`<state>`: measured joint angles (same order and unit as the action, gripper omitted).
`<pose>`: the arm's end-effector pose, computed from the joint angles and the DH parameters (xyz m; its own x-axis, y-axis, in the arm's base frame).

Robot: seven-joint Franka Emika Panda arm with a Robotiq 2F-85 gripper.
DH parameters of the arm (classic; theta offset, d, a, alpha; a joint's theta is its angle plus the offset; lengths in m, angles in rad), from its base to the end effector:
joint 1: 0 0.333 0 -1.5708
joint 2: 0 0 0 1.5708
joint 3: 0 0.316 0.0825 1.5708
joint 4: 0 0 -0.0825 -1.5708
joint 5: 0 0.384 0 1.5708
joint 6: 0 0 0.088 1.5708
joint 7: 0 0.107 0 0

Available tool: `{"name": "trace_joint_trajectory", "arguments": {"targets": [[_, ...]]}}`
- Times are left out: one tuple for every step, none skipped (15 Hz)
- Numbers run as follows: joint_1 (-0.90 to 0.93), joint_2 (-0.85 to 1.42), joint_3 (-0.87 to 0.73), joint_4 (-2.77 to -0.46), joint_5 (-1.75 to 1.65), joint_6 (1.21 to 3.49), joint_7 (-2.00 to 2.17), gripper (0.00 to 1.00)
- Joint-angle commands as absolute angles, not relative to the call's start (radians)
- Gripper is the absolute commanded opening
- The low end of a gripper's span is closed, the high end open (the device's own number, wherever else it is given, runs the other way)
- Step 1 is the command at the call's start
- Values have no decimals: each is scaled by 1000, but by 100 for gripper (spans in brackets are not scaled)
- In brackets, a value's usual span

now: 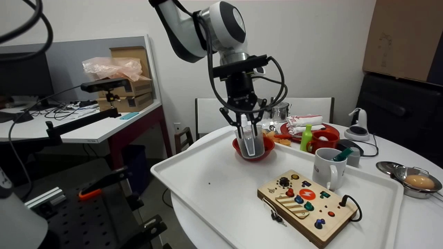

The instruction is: Put all the objects in the measuring cup into the red bowl and press the red button on the thing

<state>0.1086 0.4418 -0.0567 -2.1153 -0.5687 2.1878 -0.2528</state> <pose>0.5391 0.0076 0.1811 0.6875 0.5411 -0.4843 0.6899 -0.6948 0.2031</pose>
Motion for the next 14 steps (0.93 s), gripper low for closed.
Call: {"name": "trace_joint_trajectory", "arguments": {"targets": [[102,443,-23,-2097,-603,2142,-248,28],[115,443,-11,-2084,-617,2111,-248,28],[123,444,-5,-2075,-623,2093,-248,28],[126,444,-3,-2072,-627,2087,-248,28],[126,445,-3,-2072,-629,2086,-248,28],[124,445,-4,-2072,-631,2086,-249,28],[122,446,-5,-2072,-632,2086,-249,7],[135,457,-13,-2061,-653,2026,-242,7],[147,460,-16,-2046,-676,1973,-241,7],[151,460,-13,-2036,-695,1939,-241,7],[159,466,-8,-2014,-717,1896,-238,7],[168,473,-3,-1994,-743,1854,-233,7],[174,481,9,-1970,-765,1824,-239,7],[181,490,22,-1943,-787,1792,-245,7]]}}
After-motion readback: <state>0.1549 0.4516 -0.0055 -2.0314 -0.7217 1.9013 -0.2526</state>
